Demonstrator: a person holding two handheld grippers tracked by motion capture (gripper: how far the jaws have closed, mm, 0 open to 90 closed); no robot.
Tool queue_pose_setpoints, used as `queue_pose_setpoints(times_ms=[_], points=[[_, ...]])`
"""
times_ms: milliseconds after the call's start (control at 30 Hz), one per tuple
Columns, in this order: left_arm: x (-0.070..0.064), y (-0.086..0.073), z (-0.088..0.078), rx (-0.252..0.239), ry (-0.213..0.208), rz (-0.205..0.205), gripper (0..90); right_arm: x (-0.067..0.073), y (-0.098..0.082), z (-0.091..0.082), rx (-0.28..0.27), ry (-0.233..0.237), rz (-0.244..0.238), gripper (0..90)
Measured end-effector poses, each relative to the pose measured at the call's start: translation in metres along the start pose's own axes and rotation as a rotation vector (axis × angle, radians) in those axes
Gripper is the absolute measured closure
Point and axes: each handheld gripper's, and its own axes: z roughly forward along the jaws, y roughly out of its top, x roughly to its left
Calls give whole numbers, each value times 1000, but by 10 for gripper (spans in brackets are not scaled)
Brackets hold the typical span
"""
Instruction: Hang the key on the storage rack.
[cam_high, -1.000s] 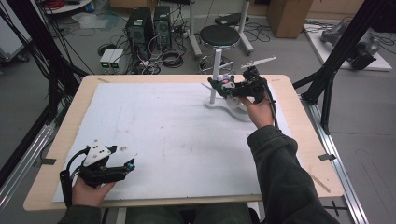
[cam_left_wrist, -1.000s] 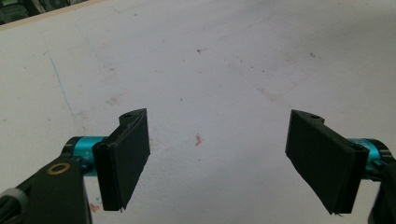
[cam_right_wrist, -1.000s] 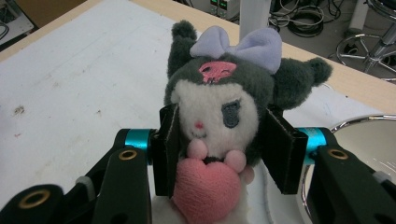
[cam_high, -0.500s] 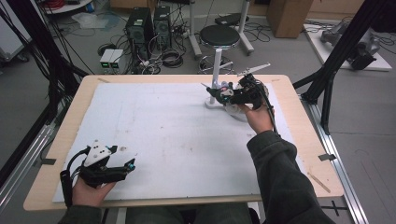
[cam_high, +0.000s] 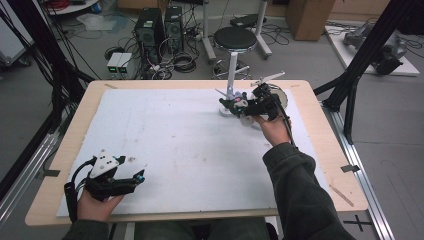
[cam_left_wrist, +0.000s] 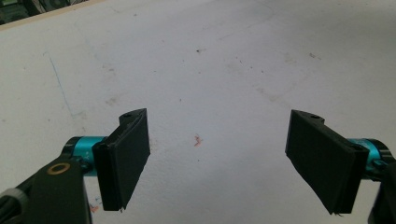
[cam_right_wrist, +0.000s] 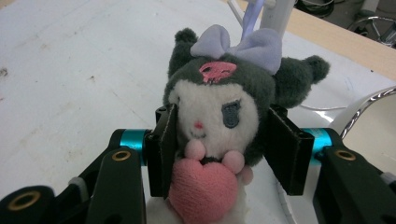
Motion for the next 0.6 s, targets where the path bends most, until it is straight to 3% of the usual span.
queue_pose_setpoints(times_ms=[233,433,600], points=[[0,0,0,-3,4,-5,221,1,1,6,5,20,-1,420],[0,0,1,-1,7,-2,221,0,0,8,-7,42,37,351],[0,0,1,3,4,3,221,-1,-1,8,-9,53,36,358]])
